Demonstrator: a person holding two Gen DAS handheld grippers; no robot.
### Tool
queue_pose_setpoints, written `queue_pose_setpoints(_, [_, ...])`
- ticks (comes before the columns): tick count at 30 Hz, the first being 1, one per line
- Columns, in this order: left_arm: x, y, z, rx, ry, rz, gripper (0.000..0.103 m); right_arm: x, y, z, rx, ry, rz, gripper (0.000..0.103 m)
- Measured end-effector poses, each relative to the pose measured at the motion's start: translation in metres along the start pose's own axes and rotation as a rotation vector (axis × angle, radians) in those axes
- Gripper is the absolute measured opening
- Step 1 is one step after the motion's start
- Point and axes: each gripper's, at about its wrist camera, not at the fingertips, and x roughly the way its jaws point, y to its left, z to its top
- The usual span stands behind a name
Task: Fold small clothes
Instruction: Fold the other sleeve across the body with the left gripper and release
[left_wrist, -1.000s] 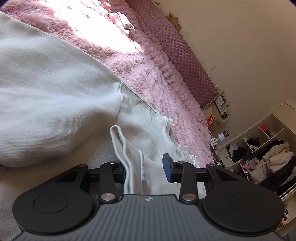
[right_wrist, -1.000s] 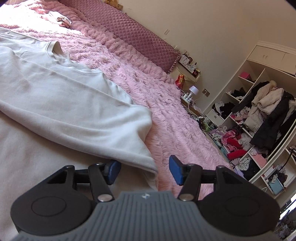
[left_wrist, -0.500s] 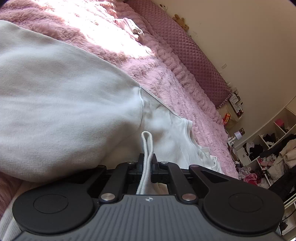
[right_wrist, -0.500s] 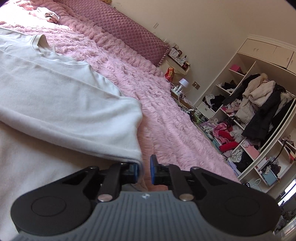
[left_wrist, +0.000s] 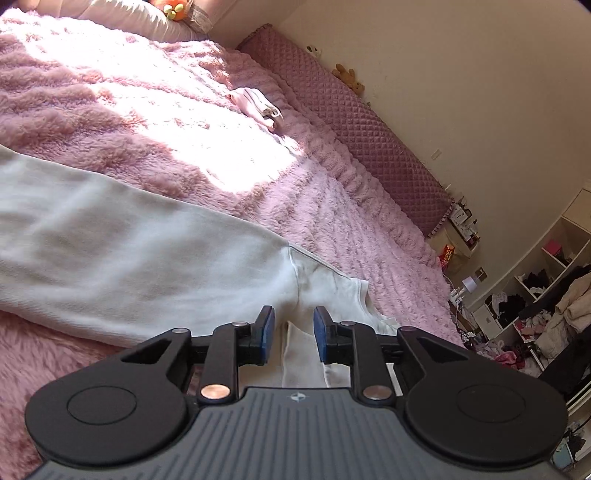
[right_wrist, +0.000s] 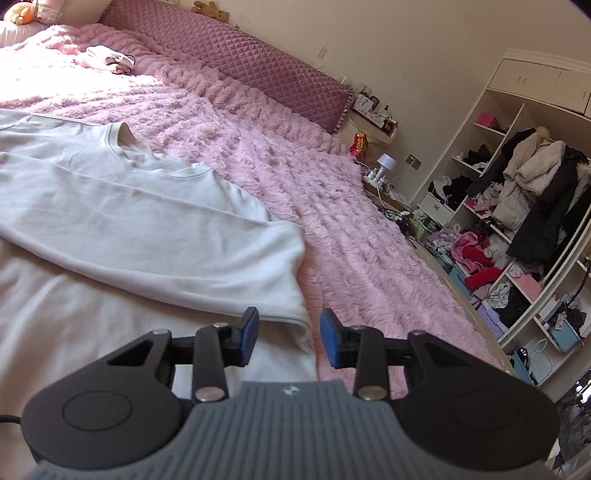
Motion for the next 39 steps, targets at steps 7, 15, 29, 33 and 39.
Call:
queue_pose_setpoints(7, [-0.106,0.085,0.016,-0.171,-0.164,0.228,0.044,-0.065,0.069,0.049,-0.017,-0.194,0.257,0.04])
queue_pose_setpoints(15, [-0.146,0.172,0.019,-0.442,-0.329,0.348,0.063,-0.109,0.162,0.084,-0.092,-0.257,0.44,0.04])
queue_pose_setpoints(29, [-0.128,0.218,0.021,-0.635,-0.486,0.225,0.041,-0.111,0.181,0.072,-0.128,-0.2,0.465,0.041])
queue_pose_setpoints(33, [-0.128,0.206,0.027,-0.608,-0.463,0.263,0.009,-0.112,0.169,0.069,-0.128,-0.208,0.454,0.046])
queue_pose_setpoints(39, [-0.131,0.157,0.047,-0.507,-0.496,0.147,0.009,-0.107,0.134,0.064,-0.096,-0.203,0.426,0.047])
